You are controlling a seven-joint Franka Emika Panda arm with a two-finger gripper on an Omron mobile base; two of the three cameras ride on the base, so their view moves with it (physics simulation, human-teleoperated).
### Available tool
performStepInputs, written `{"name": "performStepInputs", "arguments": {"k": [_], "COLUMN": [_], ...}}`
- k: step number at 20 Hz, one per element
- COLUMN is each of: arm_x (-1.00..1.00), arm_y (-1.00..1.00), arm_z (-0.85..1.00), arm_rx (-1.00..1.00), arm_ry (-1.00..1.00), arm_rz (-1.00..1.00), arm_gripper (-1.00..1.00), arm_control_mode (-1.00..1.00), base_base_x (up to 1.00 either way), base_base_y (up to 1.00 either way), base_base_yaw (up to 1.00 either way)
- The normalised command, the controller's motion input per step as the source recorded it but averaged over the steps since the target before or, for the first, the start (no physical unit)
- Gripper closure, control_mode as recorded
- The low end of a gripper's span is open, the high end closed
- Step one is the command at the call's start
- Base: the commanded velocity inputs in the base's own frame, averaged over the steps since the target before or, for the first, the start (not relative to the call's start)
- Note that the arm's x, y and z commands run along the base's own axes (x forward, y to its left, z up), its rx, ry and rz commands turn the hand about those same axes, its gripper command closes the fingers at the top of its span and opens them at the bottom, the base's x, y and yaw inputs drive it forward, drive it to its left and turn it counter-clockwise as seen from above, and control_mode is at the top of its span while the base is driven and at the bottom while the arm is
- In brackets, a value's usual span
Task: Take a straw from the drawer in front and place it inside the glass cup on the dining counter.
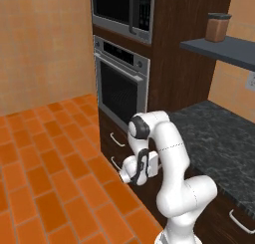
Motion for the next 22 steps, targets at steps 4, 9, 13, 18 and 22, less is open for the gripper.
{"name": "performStepInputs", "arguments": {"k": [4,9,13,18,22], "arm_x": [0.0,0.0,0.0,0.01,0.0], "arm_y": [-0.21,-0.19,-0.16,-0.17,-0.14], "arm_z": [0.0,0.0,0.0,0.02,0.21], "arm_rx": [0.0,0.0,0.0,0.04,0.1], "arm_ry": [0.0,0.0,0.0,0.0,0.0], "arm_rz": [0.0,0.0,0.0,0.0,0.0], "arm_gripper": [-1.0,-1.0,-1.0,-1.0,1.0], "arm_control_mode": [-1.0,-1.0,-1.0,-1.0,-1.0], "base_base_x": [0.0,0.0,0.0,0.0,0.0], "base_base_y": [0.0,0.0,0.0,0.0,0.0], "base_base_yaw": [0.0,0.0,0.0,0.0,0.0]}}
